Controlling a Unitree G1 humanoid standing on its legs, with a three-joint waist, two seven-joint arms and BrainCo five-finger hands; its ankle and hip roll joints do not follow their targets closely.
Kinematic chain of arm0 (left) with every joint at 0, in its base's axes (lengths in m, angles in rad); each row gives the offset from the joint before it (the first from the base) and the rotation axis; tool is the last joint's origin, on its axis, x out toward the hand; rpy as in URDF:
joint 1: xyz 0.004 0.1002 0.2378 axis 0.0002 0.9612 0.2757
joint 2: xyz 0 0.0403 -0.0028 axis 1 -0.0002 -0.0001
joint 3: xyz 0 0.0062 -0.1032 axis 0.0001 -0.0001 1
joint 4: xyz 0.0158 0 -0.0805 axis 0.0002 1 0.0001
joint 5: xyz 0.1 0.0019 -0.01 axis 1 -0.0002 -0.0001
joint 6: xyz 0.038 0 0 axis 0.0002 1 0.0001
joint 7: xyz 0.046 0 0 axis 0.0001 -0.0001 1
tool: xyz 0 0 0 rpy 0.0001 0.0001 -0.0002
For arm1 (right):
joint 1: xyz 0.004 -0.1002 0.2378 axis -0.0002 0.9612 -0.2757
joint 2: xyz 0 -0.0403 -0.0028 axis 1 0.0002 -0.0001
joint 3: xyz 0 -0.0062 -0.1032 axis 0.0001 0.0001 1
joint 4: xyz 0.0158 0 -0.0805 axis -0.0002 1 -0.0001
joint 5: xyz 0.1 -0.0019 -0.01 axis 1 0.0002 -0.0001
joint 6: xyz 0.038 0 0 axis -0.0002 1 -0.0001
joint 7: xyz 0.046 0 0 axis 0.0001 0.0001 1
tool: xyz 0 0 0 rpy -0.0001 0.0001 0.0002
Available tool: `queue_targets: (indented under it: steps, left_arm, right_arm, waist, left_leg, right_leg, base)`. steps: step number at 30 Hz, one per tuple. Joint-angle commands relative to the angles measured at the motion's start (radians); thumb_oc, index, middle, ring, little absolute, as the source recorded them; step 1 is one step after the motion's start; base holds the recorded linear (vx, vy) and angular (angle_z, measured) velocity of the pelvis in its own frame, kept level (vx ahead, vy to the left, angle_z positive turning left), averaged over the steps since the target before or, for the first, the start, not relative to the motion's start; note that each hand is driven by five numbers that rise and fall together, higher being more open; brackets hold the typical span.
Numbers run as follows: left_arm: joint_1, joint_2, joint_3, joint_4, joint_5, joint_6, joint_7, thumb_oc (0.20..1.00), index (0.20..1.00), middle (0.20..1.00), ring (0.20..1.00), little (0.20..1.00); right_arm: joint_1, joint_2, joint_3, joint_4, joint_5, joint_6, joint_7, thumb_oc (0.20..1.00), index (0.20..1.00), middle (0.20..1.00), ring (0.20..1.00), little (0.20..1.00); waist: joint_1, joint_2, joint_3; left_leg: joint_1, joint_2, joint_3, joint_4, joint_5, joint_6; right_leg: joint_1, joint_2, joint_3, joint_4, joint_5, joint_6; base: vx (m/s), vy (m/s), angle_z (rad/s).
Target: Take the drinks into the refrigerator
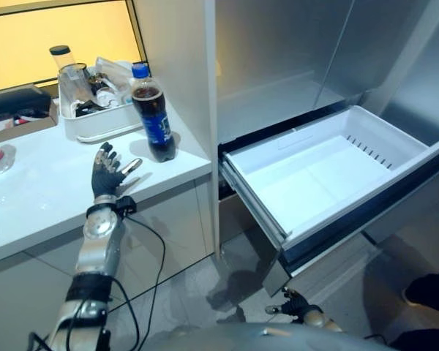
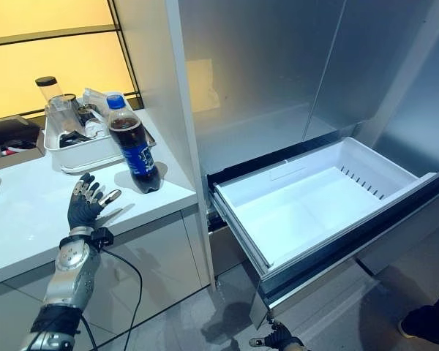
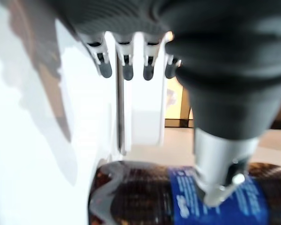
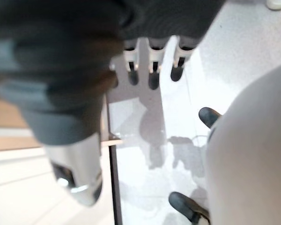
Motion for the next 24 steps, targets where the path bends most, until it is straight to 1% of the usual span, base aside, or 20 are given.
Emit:
queue_targets:
  steps: [1,2,4,7,9,10,14,24]
  left_arm:
    - [-0.167,0.052,-0.028,0.045,0.008,-0.026,0.031,1.000,1.000,1.000,1.000,1.000]
    - [-0.170,0.056,-0.028,0.035,0.019,-0.027,0.043,1.000,1.000,1.000,1.000,1.000]
    - [-0.171,0.019,-0.024,0.017,-0.010,-0.034,0.073,1.000,1.000,1.000,1.000,1.000]
    - [-0.168,0.002,-0.013,-0.011,0.013,-0.045,0.108,1.000,1.000,1.000,1.000,1.000]
    - [-0.160,-0.003,-0.002,-0.021,0.002,-0.051,0.107,1.000,1.000,1.000,1.000,1.000]
    - [-0.162,0.006,0.003,0.000,-0.009,-0.051,0.097,1.000,1.000,1.000,1.000,1.000]
    - [-0.178,0.019,-0.008,0.006,-0.006,-0.050,0.090,1.000,1.000,1.000,1.000,1.000]
    - [-0.263,0.064,-0.071,0.070,0.015,-0.029,0.045,1.000,1.000,1.000,1.000,1.000]
  right_arm:
    - [-0.012,0.022,0.071,0.003,-0.023,-0.019,-0.005,1.000,1.000,1.000,1.000,1.000]
    - [-0.009,0.026,0.071,0.001,-0.021,-0.021,-0.008,1.000,1.000,1.000,1.000,1.000]
    - [-0.007,0.029,0.072,-0.007,-0.019,-0.020,-0.019,1.000,1.000,1.000,1.000,1.000]
    - [0.002,0.031,0.069,-0.014,-0.019,-0.021,-0.027,1.000,1.000,1.000,1.000,1.000]
    - [0.004,0.030,0.063,-0.016,-0.014,-0.023,-0.028,1.000,1.000,1.000,1.000,1.000]
    - [0.001,0.024,0.063,-0.015,-0.012,-0.024,-0.028,1.000,1.000,1.000,1.000,1.000]
    - [-0.003,0.019,0.066,-0.018,-0.014,-0.024,-0.026,1.000,1.000,1.000,1.000,1.000]
    - [-0.004,0.010,0.074,-0.021,-0.013,-0.027,-0.021,1.000,1.000,1.000,1.000,1.000]
  waist:
    - [-0.018,-0.006,0.025]
    - [-0.019,-0.006,0.026]
    - [-0.021,-0.007,0.028]
    - [-0.024,-0.009,0.029]
    - [-0.025,-0.010,0.031]
    - [-0.025,-0.010,0.031]
    - [-0.025,-0.011,0.031]
    - [-0.034,-0.013,0.029]
  left_leg:
    - [0.010,-0.081,0.026,0.001,-0.091,0.067]
    - [0.010,-0.081,0.027,0.001,-0.091,0.067]
    - [0.009,-0.081,0.029,0.001,-0.091,0.067]
    - [0.009,-0.080,0.031,0.001,-0.092,0.067]
    - [0.008,-0.080,0.033,0.001,-0.091,0.068]
    - [0.007,-0.079,0.035,0.001,-0.091,0.067]
    - [0.007,-0.079,0.035,0.001,-0.092,0.067]
    - [0.008,-0.079,0.038,0.001,-0.091,0.067]
  right_leg:
    - [0.030,0.010,-0.011,0.077,-0.064,0.031]
    - [0.029,0.010,-0.010,0.077,-0.064,0.031]
    - [0.029,0.011,-0.008,0.074,-0.063,0.031]
    - [0.027,0.013,-0.002,0.072,-0.061,0.032]
    - [0.025,0.013,-0.002,0.072,-0.061,0.032]
    - [0.025,0.014,-0.002,0.072,-0.061,0.033]
    - [0.025,0.014,0.000,0.072,-0.061,0.033]
    - [0.024,0.017,0.006,0.071,-0.058,0.034]
  base:
    - [0.00,0.000,0.00]
    - [0.00,0.000,0.00]
    - [0.00,-0.008,-0.07]
    - [0.00,-0.002,-0.09]
    - [-0.01,0.004,-0.07]
    - [0.00,0.000,0.00]
    - [0.00,0.000,0.00]
    - [0.00,0.000,0.00]
